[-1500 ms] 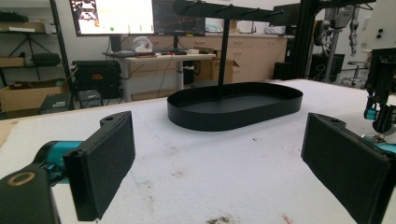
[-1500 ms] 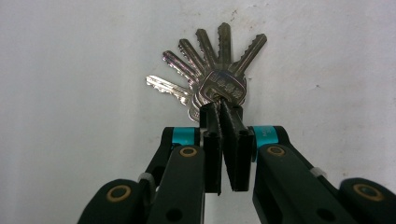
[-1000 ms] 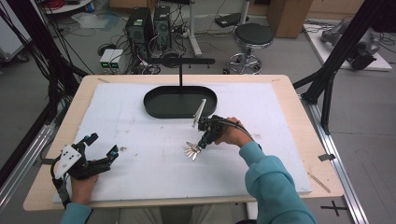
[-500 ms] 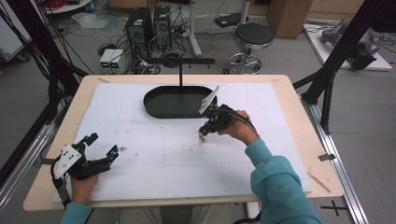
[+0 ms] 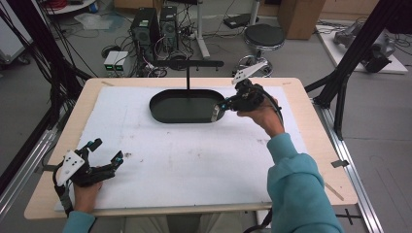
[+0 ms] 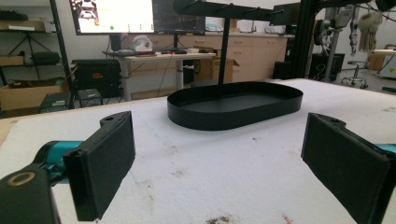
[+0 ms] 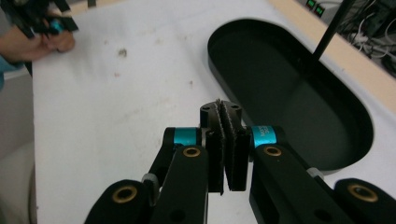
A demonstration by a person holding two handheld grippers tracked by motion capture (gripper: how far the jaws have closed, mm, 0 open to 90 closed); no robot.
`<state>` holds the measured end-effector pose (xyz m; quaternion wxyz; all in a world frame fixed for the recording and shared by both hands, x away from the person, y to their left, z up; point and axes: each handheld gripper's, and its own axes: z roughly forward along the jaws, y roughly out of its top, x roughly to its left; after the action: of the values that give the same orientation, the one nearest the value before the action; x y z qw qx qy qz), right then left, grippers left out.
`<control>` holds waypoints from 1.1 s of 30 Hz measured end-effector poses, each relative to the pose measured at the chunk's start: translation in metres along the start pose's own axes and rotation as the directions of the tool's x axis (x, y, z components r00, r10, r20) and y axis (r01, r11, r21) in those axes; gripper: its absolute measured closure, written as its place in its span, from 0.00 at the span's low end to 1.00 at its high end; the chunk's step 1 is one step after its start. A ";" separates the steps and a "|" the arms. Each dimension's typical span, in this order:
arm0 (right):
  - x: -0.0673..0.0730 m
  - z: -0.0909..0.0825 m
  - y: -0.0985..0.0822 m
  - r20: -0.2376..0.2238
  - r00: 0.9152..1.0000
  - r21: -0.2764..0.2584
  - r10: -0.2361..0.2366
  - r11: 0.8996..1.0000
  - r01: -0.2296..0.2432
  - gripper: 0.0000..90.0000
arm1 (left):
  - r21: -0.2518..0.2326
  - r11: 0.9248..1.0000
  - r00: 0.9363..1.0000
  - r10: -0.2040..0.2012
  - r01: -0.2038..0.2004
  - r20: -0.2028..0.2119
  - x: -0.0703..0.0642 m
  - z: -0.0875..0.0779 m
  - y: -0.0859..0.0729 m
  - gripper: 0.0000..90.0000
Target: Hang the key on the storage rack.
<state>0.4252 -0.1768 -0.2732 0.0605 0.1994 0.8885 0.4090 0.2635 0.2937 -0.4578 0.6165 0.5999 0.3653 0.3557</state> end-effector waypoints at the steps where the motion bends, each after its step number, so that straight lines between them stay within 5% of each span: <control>1: -0.001 -0.002 0.002 0.002 1.000 -0.007 -0.005 1.000 0.005 0.99 | 0.000 1.000 1.000 0.000 0.000 0.000 0.000 0.000 0.000 0.11; 20: -0.030 -0.018 0.056 0.045 0.999 -0.063 -0.031 0.997 0.034 0.99 | 0.010 1.000 1.000 0.005 -0.005 -0.001 0.000 0.001 0.000 0.11; 33: -0.056 -0.006 0.077 0.079 0.997 -0.011 -0.021 1.000 0.022 0.99 | 0.014 1.000 1.000 0.006 -0.006 0.000 0.000 0.001 0.000 0.11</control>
<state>0.4984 -0.1582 -0.2148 0.1011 0.2056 0.8850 0.4053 0.2643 0.2933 -0.4574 0.6113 0.6052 0.3659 0.3551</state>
